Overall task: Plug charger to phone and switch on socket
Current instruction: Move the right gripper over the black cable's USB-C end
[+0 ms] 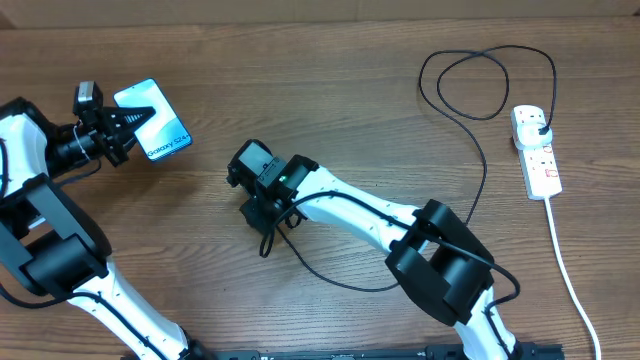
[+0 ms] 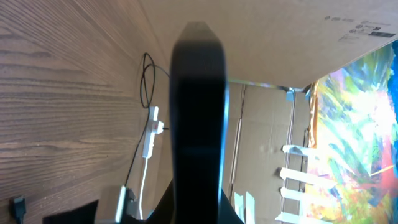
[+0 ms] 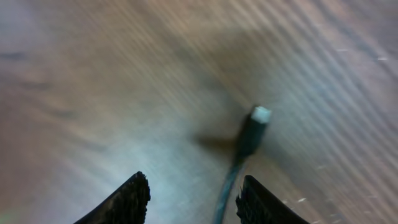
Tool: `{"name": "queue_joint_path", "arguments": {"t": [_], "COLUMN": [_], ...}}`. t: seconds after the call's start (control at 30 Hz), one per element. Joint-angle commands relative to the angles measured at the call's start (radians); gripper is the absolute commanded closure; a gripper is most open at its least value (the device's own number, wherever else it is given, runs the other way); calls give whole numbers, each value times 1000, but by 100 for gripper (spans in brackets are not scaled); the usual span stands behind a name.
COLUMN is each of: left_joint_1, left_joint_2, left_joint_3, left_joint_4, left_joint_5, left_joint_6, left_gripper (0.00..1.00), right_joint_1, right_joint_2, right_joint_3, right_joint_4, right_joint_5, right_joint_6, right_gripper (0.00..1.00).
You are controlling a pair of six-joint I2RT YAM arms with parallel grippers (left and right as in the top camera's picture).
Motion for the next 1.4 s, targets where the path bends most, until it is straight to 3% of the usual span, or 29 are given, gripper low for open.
{"name": "queue_joint_path", "arguments": {"t": [0.0, 0.1, 0.3, 0.5, 0.73, 0.8, 0.87, 0.97, 1.0, 1.1, 1.2, 1.37], "left_joint_1": [-2, -4, -4, -4, -4, -4, -4, -5, -5, -5, -5, -5], "left_joint_2": [-35, -35, -35, -35, -35, -35, -35, -35, -35, -35, -35, -35], "left_joint_3": [27, 27, 27, 27, 27, 27, 27, 27, 27, 27, 27, 27], "left_joint_4": [-6, -6, -6, -6, -6, -6, -6, -6, -6, -6, -6, -6], "left_joint_5": [17, 10, 10, 7, -5, -5, -7, -9, -9, -9, -12, -13], "left_joint_6": [-7, -7, -8, -8, -8, -8, -7, -7, -7, -7, -7, -7], "left_gripper": [96, 96, 96, 96, 96, 96, 96, 96, 96, 96, 96, 96], "right_joint_1": [32, 47, 29, -62, -219, -264, -304, -345, -351, -349, -325, -267], "right_joint_2": [42, 87, 97, 97, 97, 97, 97, 97, 97, 97, 97, 97], "right_joint_3": [0, 0, 16, 60, 74, 74, 74, 74, 74, 74, 74, 74], "right_joint_4": [18, 24, -45, -204, -216, -216, -212, -215, -217, -217, -205, -195], "right_joint_5": [160, 233, 391, 401, 189, 143, 72, -6, -16, -16, -10, 142], "right_joint_6": [36, 97, 180, 181, 211, 249, 251, 252, 255, 263, 288, 344], "right_gripper": [52, 53, 79, 81, 78, 73, 56, 41, 31, 17, 16, 31]}}
